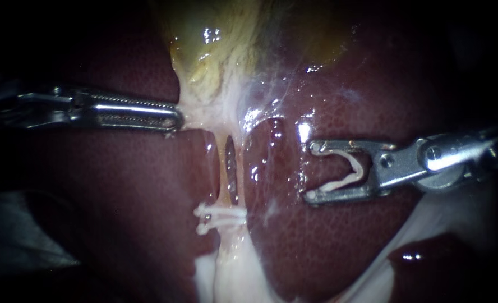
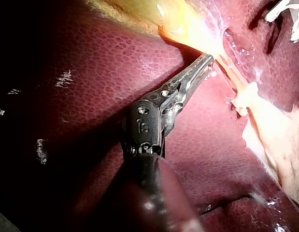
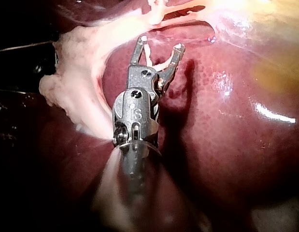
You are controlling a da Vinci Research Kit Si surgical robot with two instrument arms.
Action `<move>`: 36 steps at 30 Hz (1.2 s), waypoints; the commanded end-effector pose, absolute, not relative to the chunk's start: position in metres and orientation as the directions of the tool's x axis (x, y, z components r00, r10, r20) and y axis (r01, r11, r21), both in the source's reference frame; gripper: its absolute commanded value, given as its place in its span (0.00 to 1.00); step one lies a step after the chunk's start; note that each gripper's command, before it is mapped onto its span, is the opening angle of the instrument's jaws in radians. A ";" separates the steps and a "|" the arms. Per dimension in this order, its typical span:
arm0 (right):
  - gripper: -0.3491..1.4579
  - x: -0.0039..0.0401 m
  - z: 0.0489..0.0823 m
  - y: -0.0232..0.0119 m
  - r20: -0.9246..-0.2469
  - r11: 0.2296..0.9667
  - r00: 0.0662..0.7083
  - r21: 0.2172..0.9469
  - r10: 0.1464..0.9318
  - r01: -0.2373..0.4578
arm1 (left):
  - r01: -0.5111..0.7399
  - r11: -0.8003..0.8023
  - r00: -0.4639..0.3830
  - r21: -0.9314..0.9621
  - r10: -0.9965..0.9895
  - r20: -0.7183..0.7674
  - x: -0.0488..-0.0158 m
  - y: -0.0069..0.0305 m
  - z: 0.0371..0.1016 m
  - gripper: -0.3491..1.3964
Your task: Clipping third clip left tube
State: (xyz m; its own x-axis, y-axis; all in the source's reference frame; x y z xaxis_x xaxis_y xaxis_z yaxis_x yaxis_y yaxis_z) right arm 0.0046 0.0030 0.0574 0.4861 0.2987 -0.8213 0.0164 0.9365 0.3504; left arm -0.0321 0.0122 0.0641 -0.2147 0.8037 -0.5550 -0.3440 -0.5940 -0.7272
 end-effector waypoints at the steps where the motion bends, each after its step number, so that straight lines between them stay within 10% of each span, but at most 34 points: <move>1: 0.47 0.0047 0.0573 0.0030 -0.821 0.936 0.486 0.351 0.299 0.018 | -0.342 -0.593 -0.214 -0.729 0.804 -0.554 -0.0320 0.0123 0.0638 0.00; 36: 0.47 0.0182 0.0611 0.0020 -0.812 0.870 0.397 0.489 0.427 0.063 | -0.346 -0.590 -0.195 -0.730 0.806 -0.559 -0.0279 0.0143 0.0574 0.00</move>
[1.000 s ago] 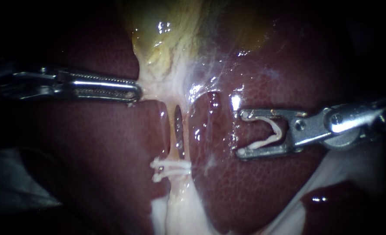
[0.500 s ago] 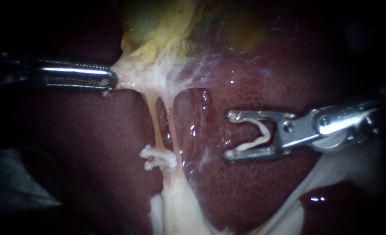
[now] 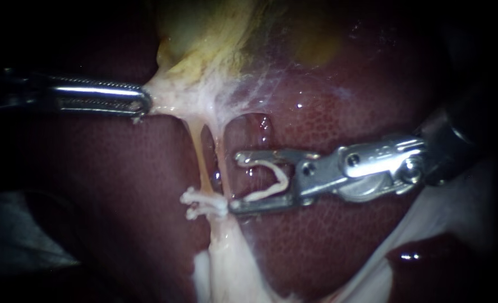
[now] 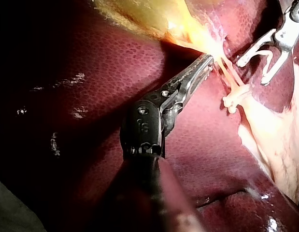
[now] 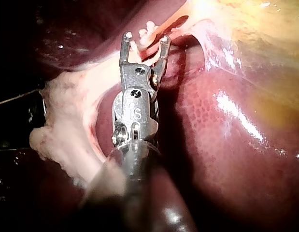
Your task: Clipping third clip left tube
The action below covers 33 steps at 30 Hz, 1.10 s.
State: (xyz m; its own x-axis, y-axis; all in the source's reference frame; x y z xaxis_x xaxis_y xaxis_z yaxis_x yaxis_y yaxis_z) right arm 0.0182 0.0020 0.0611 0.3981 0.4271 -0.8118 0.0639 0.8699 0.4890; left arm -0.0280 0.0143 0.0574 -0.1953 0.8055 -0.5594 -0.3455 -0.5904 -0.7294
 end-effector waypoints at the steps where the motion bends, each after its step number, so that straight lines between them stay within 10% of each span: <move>1: 0.47 0.0186 0.0614 0.0020 -0.809 0.865 0.395 0.497 0.435 0.065 | -0.349 -0.589 -0.194 -0.729 0.806 -0.559 -0.0279 0.0143 0.0574 0.00; 33: 0.45 0.0236 0.0671 0.0046 -0.783 0.744 0.198 0.622 0.590 0.244 | -0.350 -0.588 -0.193 -0.729 0.807 -0.558 -0.0280 0.0143 0.0571 0.00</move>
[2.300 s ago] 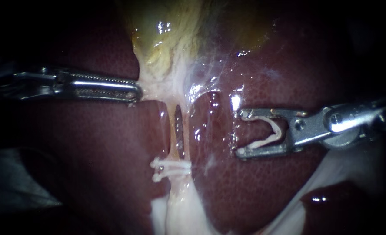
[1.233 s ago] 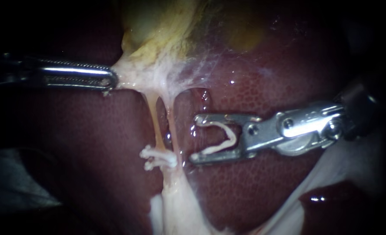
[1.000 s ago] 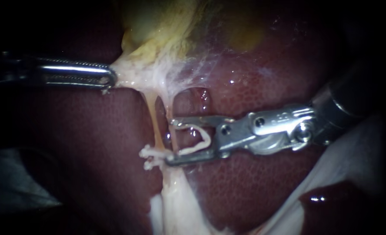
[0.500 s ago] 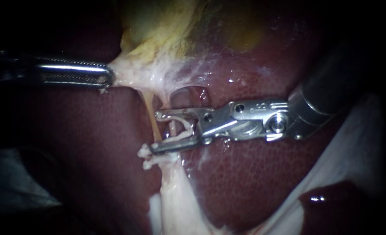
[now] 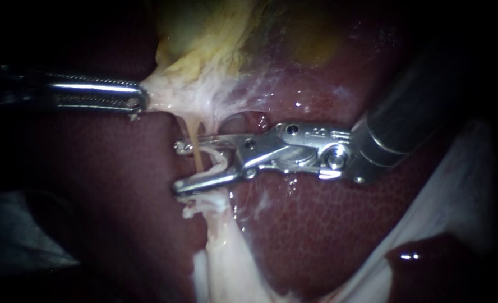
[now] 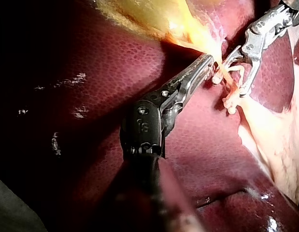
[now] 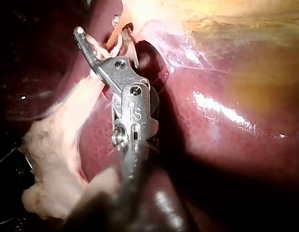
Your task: Clipping third clip left tube
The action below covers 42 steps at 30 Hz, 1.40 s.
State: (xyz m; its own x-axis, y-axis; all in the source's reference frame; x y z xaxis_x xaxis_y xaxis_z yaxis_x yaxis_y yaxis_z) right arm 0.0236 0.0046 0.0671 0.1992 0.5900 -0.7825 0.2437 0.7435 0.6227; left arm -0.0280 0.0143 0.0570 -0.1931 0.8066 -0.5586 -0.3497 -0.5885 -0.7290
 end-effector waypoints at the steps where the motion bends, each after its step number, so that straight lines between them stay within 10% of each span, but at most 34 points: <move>1: 0.45 0.0236 0.0669 0.0046 -0.784 0.742 0.197 0.621 0.589 0.252 | -0.350 -0.588 -0.193 -0.729 0.807 -0.558 -0.0280 0.0143 0.0571 0.00; 15: 0.34 0.0228 0.0630 0.0056 -0.776 0.736 0.191 0.631 0.601 0.246 | -0.350 -0.588 -0.193 -0.729 0.807 -0.558 -0.0279 0.0143 0.0571 0.00; 26: 0.00 0.0219 0.0626 0.0060 -0.751 0.718 0.200 0.660 0.629 0.221 | -0.350 -0.588 -0.193 -0.729 0.807 -0.558 -0.0280 0.0143 0.0571 0.00; 42: 0.00 0.0213 0.0628 0.0058 -0.686 0.656 0.228 0.727 0.691 0.203 | -0.350 -0.588 -0.193 -0.729 0.807 -0.558 -0.0280 0.0143 0.0572 0.00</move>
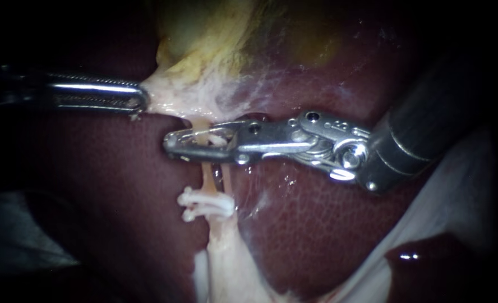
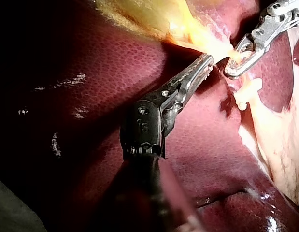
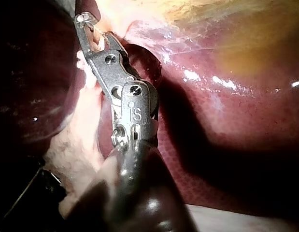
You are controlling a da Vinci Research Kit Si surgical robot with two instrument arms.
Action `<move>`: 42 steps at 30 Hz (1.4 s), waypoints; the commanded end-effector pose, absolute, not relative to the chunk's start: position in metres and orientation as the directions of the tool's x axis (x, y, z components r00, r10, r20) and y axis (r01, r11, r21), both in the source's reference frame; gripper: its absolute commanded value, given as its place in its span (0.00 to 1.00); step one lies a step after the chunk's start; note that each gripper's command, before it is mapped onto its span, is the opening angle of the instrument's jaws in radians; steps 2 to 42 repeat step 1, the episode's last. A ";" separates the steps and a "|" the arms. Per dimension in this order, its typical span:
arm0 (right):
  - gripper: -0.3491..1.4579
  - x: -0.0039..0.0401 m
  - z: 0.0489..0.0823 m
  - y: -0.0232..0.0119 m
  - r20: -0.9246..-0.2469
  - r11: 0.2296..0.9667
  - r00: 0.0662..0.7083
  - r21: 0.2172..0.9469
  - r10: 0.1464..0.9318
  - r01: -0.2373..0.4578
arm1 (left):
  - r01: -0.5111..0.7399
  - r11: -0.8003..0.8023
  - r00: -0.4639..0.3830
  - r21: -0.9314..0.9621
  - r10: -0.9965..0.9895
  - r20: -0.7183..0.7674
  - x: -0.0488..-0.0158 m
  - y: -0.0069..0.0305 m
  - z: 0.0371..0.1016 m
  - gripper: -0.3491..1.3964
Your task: Clipping third clip left tube
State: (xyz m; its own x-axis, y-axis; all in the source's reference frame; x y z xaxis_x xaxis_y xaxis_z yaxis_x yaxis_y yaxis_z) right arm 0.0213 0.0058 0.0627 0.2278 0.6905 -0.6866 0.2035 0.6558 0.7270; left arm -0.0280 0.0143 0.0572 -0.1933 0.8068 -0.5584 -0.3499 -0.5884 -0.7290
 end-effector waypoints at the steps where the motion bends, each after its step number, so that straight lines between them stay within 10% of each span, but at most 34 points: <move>1: 0.00 0.0212 0.0629 0.0058 -0.682 0.651 0.230 0.731 0.694 0.204 | -0.350 -0.588 -0.193 -0.729 0.807 -0.558 -0.0280 0.0144 0.0572 0.00; 42: 0.00 0.0212 0.0629 0.0058 -0.682 0.651 0.230 0.731 0.694 0.204 | -0.350 -0.588 -0.193 -0.729 0.807 -0.558 -0.0280 0.0144 0.0572 0.00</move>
